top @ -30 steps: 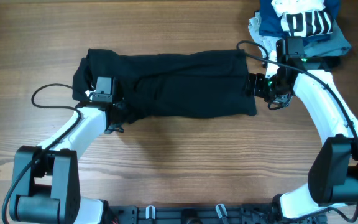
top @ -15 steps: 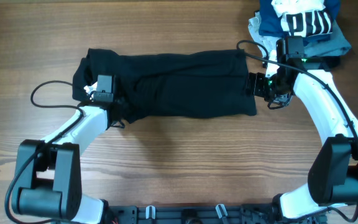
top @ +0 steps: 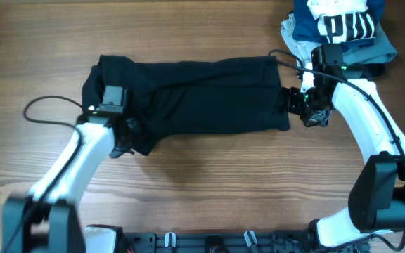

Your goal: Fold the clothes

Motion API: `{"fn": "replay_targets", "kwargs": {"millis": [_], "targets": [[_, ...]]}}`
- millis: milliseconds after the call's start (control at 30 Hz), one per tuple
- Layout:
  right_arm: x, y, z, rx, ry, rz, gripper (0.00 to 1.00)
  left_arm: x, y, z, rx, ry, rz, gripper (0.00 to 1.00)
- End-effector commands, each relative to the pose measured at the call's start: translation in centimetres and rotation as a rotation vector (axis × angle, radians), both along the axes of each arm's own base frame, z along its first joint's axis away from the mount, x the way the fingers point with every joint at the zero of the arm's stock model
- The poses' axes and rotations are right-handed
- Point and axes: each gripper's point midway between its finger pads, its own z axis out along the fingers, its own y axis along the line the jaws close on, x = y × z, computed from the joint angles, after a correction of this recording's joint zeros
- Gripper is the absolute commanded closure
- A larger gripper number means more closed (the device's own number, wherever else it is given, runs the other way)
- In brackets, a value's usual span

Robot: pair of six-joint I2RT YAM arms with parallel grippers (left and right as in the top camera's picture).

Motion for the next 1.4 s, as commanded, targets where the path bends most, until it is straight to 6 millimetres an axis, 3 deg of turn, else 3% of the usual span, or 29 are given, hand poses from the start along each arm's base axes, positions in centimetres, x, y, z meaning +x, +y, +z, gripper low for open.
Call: {"fn": "replay_targets", "kwargs": {"millis": [0, 167, 400, 533, 800, 1067, 1133, 1333, 1367], "targets": [[-1.4, 0.4, 0.0, 0.015, 0.057, -0.009, 0.09, -0.7, -0.5, 5.4, -0.047, -0.1, -0.021, 0.96], [-2.9, 0.4, -0.4, 0.015, 0.12, -0.039, 0.09, -3.9, -0.1, 6.3, -0.04, -0.042, -0.018, 0.96], [-5.4, 2.9, -2.8, 0.073, 0.184, -0.013, 0.2, -5.9, -0.2, 3.9, -0.05, 0.062, -0.018, 0.96], [-6.0, 4.5, -4.3, 0.037, 0.176, 0.014, 0.21, -6.5, -0.6, 3.3, -0.072, 0.093, -0.019, 0.96], [-6.9, 4.7, -6.9, -0.125, 0.148, -0.052, 0.3, -7.1, -0.8, 3.2, -0.088, 0.12, -0.021, 0.96], [-5.3, 4.7, -8.6, -0.138, 0.043, -0.126, 0.36, -6.9, 0.1, 3.2, -0.032, 0.11, -0.013, 0.96], [-4.9, 4.5, -8.6, -0.15, 0.021, -0.128, 0.42, -6.9, 0.1, 3.2, -0.032, 0.11, -0.01, 0.96], [-4.3, 3.7, -8.6, -0.195, -0.009, -0.127, 0.94, -7.2, -0.5, 3.2, -0.073, 0.122, 0.011, 0.96], [-4.4, 3.7, -8.6, -0.197, -0.007, -0.127, 0.96, -7.3, -0.7, 3.2, -0.087, 0.127, 0.01, 0.96]]}}
